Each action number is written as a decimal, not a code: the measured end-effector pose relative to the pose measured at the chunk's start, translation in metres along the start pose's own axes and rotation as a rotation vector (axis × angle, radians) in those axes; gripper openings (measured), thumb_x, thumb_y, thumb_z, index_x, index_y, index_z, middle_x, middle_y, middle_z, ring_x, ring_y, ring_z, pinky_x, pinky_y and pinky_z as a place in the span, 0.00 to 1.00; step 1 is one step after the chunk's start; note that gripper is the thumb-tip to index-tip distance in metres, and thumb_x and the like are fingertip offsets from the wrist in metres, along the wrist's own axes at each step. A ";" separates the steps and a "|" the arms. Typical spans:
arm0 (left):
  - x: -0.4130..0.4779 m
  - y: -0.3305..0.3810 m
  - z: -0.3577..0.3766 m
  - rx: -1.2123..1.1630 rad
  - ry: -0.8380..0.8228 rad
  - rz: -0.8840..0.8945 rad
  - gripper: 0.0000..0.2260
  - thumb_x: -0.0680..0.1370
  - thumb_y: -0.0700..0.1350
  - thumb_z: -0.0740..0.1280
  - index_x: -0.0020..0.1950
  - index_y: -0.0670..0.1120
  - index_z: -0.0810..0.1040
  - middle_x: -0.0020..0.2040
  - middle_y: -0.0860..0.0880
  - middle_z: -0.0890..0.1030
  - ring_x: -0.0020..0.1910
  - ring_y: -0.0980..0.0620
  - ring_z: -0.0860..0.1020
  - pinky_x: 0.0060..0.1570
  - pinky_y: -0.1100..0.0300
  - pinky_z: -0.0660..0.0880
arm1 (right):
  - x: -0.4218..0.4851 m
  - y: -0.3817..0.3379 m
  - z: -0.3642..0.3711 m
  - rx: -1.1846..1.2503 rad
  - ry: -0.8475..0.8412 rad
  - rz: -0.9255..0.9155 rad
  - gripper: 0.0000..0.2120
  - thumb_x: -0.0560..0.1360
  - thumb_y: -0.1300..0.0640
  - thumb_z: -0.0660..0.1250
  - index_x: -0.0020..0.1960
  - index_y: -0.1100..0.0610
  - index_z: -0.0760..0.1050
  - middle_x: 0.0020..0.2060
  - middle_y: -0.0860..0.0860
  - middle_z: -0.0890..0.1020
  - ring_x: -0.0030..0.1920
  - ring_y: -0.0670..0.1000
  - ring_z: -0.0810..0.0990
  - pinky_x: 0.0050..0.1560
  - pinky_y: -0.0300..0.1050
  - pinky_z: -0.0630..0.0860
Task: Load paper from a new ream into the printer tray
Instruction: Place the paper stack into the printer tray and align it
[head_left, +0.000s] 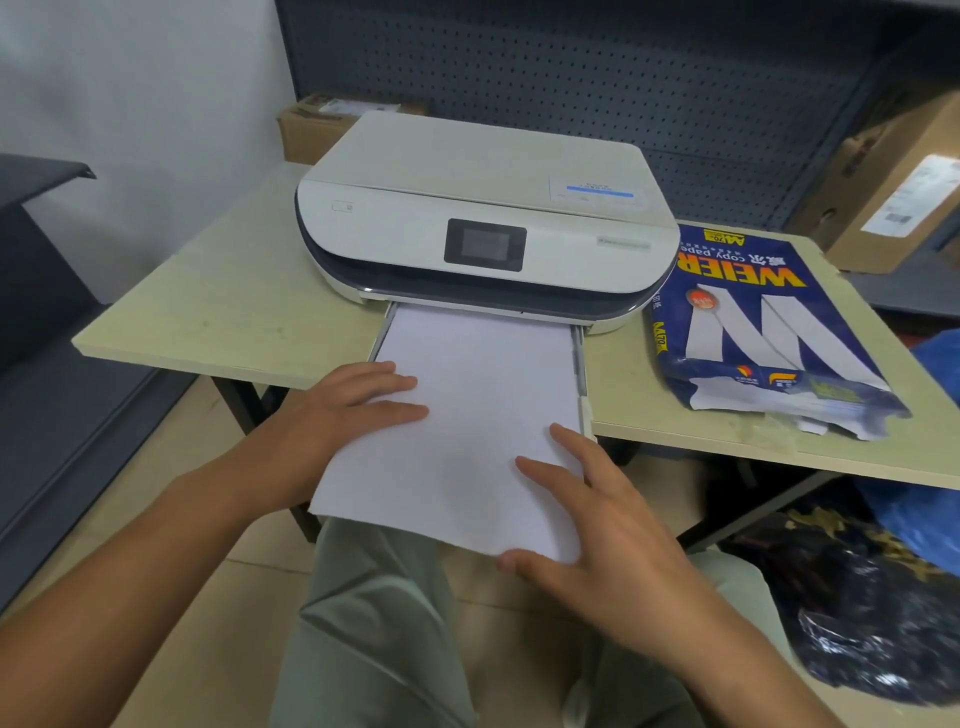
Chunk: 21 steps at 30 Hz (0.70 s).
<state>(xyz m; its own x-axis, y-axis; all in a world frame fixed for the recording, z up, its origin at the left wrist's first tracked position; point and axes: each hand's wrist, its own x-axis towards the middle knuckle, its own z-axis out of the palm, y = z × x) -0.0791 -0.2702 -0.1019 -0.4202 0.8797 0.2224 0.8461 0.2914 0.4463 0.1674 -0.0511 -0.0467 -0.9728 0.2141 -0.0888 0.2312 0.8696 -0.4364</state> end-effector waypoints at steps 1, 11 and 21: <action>0.000 -0.002 0.001 -0.012 0.001 -0.015 0.29 0.79 0.42 0.71 0.70 0.71 0.70 0.78 0.63 0.62 0.79 0.61 0.53 0.75 0.55 0.56 | 0.000 0.000 0.001 -0.008 0.003 -0.007 0.40 0.69 0.28 0.65 0.77 0.37 0.57 0.78 0.36 0.44 0.78 0.44 0.50 0.75 0.48 0.62; -0.016 -0.096 0.029 0.062 -0.084 -0.009 0.18 0.68 0.76 0.67 0.55 0.86 0.67 0.58 0.89 0.58 0.80 0.57 0.57 0.76 0.52 0.55 | 0.006 0.003 0.016 -0.100 0.111 -0.028 0.42 0.68 0.25 0.54 0.76 0.44 0.64 0.80 0.47 0.55 0.78 0.49 0.56 0.73 0.50 0.67; -0.028 0.013 -0.002 0.092 0.076 0.159 0.20 0.80 0.57 0.67 0.70 0.53 0.77 0.75 0.55 0.73 0.78 0.52 0.65 0.77 0.47 0.60 | 0.020 0.007 0.020 -0.098 0.274 0.033 0.36 0.72 0.30 0.59 0.68 0.55 0.76 0.72 0.54 0.73 0.70 0.56 0.73 0.67 0.52 0.74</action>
<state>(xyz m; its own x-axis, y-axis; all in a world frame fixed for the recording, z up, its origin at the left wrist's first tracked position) -0.0571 -0.2915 -0.1009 -0.2997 0.8875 0.3502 0.9287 0.1873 0.3199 0.1488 -0.0491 -0.0697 -0.9271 0.3436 0.1499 0.2760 0.8962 -0.3472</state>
